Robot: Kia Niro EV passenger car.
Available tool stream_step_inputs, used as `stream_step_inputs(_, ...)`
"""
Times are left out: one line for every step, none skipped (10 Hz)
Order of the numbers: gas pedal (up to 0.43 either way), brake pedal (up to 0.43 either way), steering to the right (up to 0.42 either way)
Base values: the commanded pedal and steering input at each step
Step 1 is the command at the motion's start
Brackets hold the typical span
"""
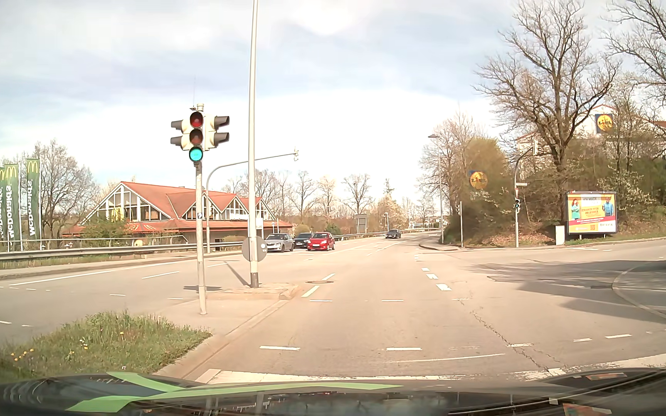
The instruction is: Follow the waypoints while adhering to traffic rules and regulations
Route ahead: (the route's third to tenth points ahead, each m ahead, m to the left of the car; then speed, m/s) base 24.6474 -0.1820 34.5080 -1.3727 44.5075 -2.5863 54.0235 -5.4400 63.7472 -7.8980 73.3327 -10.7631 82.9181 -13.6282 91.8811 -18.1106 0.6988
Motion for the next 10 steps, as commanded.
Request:
stream_step_inputs(0.157, 0.0, 0.0)
stream_step_inputs(0.157, 0.0, 0.0)
stream_step_inputs(0.169, 0.0, 0.0)
stream_step_inputs(0.177, 0.0, 0.0)
stream_step_inputs(0.197, 0.0, 0.0)
stream_step_inputs(0.22, 0.0, 0.0)
stream_step_inputs(0.24, 0.0, 0.0)
stream_step_inputs(0.24, 0.0, 0.0)
stream_step_inputs(0.248, 0.0, 0.0)
stream_step_inputs(0.248, 0.0, 0.0)
